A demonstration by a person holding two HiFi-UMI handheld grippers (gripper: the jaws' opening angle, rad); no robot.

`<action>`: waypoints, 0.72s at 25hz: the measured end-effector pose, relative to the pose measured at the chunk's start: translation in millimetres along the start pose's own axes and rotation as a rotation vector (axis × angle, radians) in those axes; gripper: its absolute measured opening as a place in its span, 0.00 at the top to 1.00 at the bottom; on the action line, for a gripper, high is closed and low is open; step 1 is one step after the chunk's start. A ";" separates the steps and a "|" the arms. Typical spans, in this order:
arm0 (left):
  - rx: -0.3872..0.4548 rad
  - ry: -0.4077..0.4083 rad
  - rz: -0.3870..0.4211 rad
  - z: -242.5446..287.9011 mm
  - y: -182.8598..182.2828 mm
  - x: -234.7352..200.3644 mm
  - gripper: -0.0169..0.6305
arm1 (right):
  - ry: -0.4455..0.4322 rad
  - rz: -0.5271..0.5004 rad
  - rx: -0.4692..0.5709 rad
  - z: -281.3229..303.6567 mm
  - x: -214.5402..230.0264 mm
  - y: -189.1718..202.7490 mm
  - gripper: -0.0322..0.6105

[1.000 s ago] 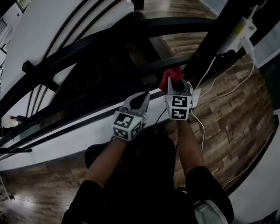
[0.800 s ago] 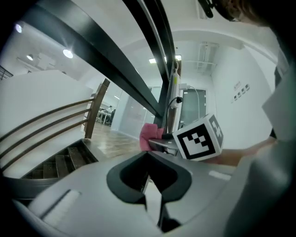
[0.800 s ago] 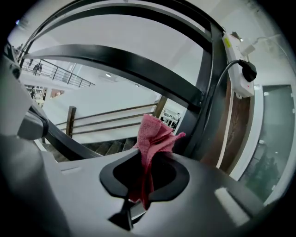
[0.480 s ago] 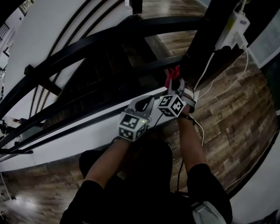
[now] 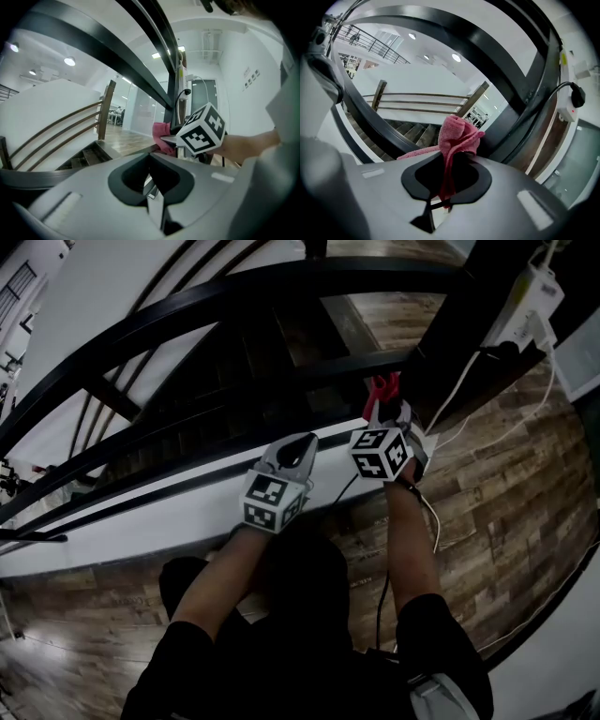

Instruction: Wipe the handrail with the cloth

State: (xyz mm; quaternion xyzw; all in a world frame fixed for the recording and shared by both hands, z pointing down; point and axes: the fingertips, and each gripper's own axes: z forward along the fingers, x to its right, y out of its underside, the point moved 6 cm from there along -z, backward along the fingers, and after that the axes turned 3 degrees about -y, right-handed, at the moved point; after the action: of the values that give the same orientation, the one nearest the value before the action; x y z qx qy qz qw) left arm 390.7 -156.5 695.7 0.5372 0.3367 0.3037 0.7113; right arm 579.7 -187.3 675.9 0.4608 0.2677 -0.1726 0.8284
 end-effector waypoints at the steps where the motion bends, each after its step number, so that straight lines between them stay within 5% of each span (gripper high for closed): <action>1: -0.004 -0.008 -0.001 -2.8 1.5 -2.6 0.97 | 0.004 0.004 0.001 -0.1 0.0 -0.8 0.89; 10: -0.019 -0.036 0.015 -15.4 12.2 -7.0 0.97 | 0.008 0.011 0.005 2.1 1.8 0.4 0.89; 18: 0.022 -0.119 0.016 -40.8 0.5 -24.9 0.97 | -0.088 0.027 0.055 -15.5 -30.2 -18.9 0.89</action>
State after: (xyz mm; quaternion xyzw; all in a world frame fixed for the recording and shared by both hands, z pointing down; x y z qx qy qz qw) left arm 343.2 -153.3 692.0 0.5648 0.2928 0.2731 0.7216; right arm 541.2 -182.6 674.6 0.4787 0.2199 -0.1889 0.8287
